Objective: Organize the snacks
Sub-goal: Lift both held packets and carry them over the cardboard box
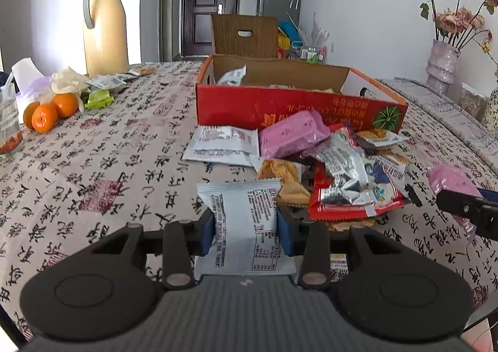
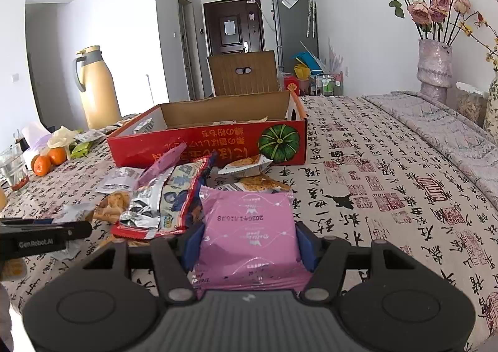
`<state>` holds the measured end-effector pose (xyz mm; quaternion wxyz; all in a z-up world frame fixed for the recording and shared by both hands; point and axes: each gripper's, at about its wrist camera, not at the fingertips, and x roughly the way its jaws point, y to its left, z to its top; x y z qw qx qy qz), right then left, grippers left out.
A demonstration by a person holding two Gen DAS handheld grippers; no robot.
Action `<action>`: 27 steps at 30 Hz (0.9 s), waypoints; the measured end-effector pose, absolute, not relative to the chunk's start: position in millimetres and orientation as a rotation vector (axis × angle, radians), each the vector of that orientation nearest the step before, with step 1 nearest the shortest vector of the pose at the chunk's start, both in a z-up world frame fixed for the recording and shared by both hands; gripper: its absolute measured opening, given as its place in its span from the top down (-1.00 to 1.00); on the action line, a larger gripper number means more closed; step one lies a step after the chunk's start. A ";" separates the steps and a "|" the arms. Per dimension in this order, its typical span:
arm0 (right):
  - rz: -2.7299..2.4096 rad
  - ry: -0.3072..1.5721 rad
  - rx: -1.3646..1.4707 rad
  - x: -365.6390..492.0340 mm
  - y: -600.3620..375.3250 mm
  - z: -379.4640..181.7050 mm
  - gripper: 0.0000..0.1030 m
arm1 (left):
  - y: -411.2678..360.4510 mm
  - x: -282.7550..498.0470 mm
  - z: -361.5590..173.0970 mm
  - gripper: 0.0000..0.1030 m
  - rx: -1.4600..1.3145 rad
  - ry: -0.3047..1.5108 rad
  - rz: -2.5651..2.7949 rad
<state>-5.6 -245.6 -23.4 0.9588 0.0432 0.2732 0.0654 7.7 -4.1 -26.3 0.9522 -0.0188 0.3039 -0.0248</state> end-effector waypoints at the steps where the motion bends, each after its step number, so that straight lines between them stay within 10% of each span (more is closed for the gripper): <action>1: 0.135 0.553 0.088 -4.9 -245.1 -22.7 -0.18 | -4.0 7.6 -24.8 0.20 -0.037 0.611 -0.048; 27: 0.173 0.462 0.074 63.9 -226.0 11.9 -0.18 | -9.2 63.1 33.7 0.20 -0.020 0.457 -0.066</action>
